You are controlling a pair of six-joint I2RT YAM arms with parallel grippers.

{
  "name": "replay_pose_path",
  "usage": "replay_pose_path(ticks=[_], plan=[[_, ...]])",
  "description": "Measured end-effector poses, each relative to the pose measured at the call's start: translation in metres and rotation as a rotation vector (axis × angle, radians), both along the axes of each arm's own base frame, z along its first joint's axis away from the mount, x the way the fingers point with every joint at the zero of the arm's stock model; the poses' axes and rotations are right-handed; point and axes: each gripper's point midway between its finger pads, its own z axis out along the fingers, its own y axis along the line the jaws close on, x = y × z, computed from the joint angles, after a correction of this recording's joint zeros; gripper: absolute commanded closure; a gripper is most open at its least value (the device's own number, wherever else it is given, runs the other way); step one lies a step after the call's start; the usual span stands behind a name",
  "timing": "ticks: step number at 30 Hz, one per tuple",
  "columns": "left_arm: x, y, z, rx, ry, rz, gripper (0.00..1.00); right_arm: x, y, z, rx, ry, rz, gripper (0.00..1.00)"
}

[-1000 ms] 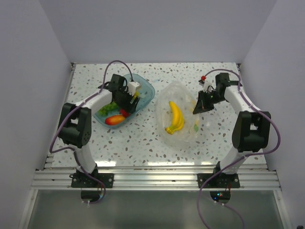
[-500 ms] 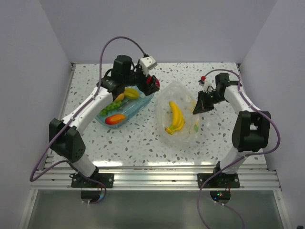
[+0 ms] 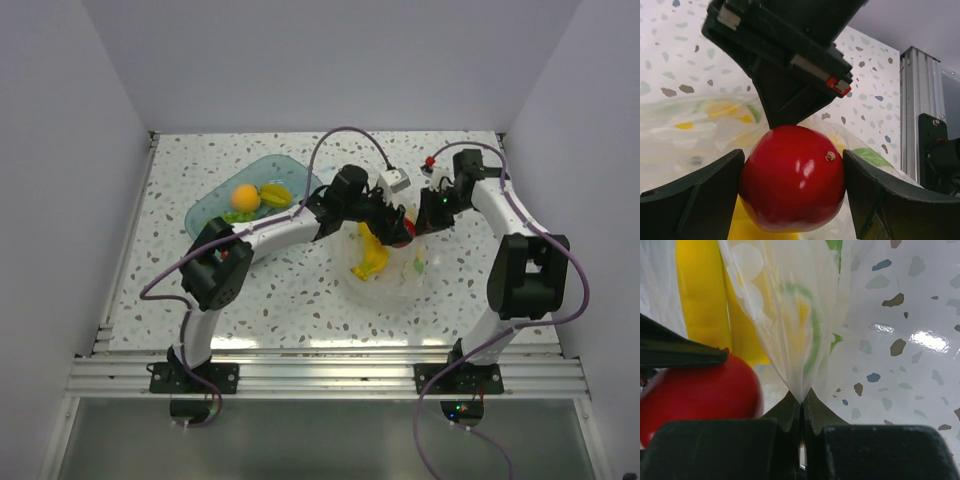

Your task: Place the fake fruits into the plastic bag and tie a complex knot

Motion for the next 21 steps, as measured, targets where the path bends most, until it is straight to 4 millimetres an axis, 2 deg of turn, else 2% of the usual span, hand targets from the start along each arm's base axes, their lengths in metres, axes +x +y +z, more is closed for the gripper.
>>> replay_pose_path(ticks=[2,3,5,10,11,13,15,16,18,19,21], plan=[[-0.004,-0.007,-0.017,0.024,0.031,0.013,0.15,0.001,-0.004,0.000,-0.022,-0.007,-0.010,1.00],[-0.004,-0.008,-0.021,0.033,0.037,0.023,0.08,0.002,-0.006,0.000,-0.034,-0.010,-0.016,1.00],[-0.001,-0.008,-0.024,0.043,0.036,0.048,0.00,0.004,-0.009,0.002,-0.054,-0.020,-0.025,1.00],[0.010,0.005,-0.014,0.062,0.003,0.084,0.00,0.007,-0.015,0.004,-0.088,-0.036,-0.043,1.00],[0.012,0.010,-0.008,0.065,-0.005,0.092,0.00,0.007,-0.016,0.004,-0.094,-0.037,-0.045,1.00],[0.019,0.030,0.017,0.062,-0.022,0.124,0.00,0.008,-0.018,0.004,-0.105,-0.041,-0.049,1.00],[0.033,0.061,0.049,0.045,-0.051,0.193,0.00,0.008,-0.018,0.006,-0.109,-0.048,-0.051,1.00],[0.045,0.085,0.066,0.036,-0.071,0.254,0.00,0.008,-0.019,0.007,-0.111,-0.053,-0.052,1.00],[0.072,0.144,0.100,0.023,-0.122,0.404,0.00,0.008,-0.019,0.011,-0.112,-0.065,-0.053,1.00],[0.087,0.181,0.115,0.024,-0.154,0.502,0.00,0.008,-0.019,0.013,-0.112,-0.071,-0.053,1.00],[0.109,0.240,0.126,0.053,-0.192,0.647,0.00,0.010,-0.018,0.018,-0.106,-0.084,-0.051,1.00]])
